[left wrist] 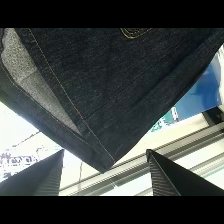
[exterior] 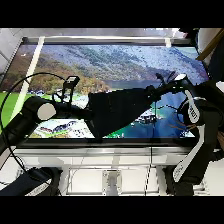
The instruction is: Fold the clothes and pants, and hang the long-sleeved shirts on hangers.
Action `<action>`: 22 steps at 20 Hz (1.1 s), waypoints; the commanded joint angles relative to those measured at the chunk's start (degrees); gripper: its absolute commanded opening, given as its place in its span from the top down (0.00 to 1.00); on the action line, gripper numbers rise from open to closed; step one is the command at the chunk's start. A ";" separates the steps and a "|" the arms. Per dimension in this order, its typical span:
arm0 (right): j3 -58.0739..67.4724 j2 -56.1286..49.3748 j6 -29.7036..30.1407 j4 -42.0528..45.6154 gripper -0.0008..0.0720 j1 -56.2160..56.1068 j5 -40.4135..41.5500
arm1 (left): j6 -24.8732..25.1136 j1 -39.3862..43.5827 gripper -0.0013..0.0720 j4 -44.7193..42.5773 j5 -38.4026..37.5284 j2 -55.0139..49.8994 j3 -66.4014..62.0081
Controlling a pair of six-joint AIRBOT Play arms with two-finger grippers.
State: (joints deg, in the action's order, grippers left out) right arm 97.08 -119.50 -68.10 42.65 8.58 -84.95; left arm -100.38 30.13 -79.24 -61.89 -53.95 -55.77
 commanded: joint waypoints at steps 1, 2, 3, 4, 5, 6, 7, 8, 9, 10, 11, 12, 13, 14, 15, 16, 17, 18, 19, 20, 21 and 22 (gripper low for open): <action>-0.02 -0.24 0.02 1.25 0.32 -2.78 -1.31 | 0.02 0.00 0.19 0.02 0.00 -0.02 -0.04; -0.02 -0.24 0.04 1.11 0.40 -3.30 -1.77 | 0.02 0.02 0.19 0.00 0.00 -0.02 -0.04; -0.02 -0.22 0.04 0.68 0.51 -3.72 -2.38 | 0.02 0.02 0.19 0.00 0.00 -0.02 -0.04; -0.02 -0.11 0.04 -0.28 0.71 -4.00 -3.26 | 0.02 0.02 0.19 0.02 0.00 -0.02 -0.04; -0.02 0.17 0.07 -2.32 0.94 -4.02 -4.44 | 0.02 0.02 0.19 0.02 0.00 -0.02 -0.04; 0.00 0.90 0.11 -4.59 0.97 -3.89 -5.07 | 0.02 0.02 0.19 0.00 0.00 -0.02 -0.04; 0.81 1.95 0.11 -5.97 0.97 -3.54 -5.73 | 0.02 0.00 0.19 0.02 0.00 -0.02 -0.04; 2.47 2.99 0.02 -6.27 0.97 -3.15 -6.21 | 0.02 0.02 0.19 0.02 0.00 -0.02 -0.04; 4.85 4.44 -0.42 -6.25 0.97 -2.49 -6.54 | 0.02 0.00 0.19 0.04 0.00 0.00 -0.04; 7.56 5.95 -1.33 -6.23 0.97 -1.60 -6.54 | 0.02 0.02 0.19 0.13 -0.02 0.04 -0.04; 11.06 7.52 -3.28 -6.25 0.97 -0.24 -6.56 | 0.02 0.09 0.19 0.61 -0.02 0.11 -0.04; 14.69 8.92 -5.27 -6.25 0.97 1.36 -6.62 | 0.02 0.11 0.19 1.40 -0.02 0.15 -0.04; 18.75 10.43 -7.80 -6.19 0.97 3.34 -6.67 | 0.02 0.11 0.19 1.79 0.00 0.22 -0.07; 22.05 11.91 -9.86 -6.21 0.97 5.51 -6.71 | 0.02 0.11 0.19 1.77 -0.02 0.26 -0.07; 23.89 13.86 -11.43 -6.21 0.97 7.87 -6.54 | 0.02 0.11 0.19 1.79 0.00 0.28 -0.07; 24.06 16.57 -12.52 -6.10 0.97 10.64 -6.60 | 0.02 0.11 0.19 1.79 0.00 0.31 -0.07; 23.63 19.39 -13.77 -5.29 0.97 13.53 -7.41 | 0.04 0.11 0.19 1.79 0.00 0.35 -0.04; 23.06 22.03 -14.95 -3.98 0.97 16.31 -8.44 | 0.02 0.11 0.19 1.79 0.00 0.44 -0.04; 22.67 24.74 -15.56 -2.23 0.97 19.41 -9.70 | 0.02 0.11 0.19 1.77 0.00 0.50 -0.04; 22.69 27.23 -16.31 -0.48 0.97 22.67 -10.93 | 0.02 0.11 0.19 1.77 0.00 0.50 -0.04; 22.71 29.53 -17.14 0.90 0.97 25.77 -11.50 | 0.02 0.11 0.19 1.77 0.00 0.50 -0.04; 22.71 31.67 -18.23 1.73 0.97 29.09 -11.63 | 0.04 0.11 0.19 1.79 0.00 0.50 -0.04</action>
State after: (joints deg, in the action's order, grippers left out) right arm 119.28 -94.13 -82.59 40.82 29.50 -94.78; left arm -100.38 30.20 -77.52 -61.91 -53.52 -55.77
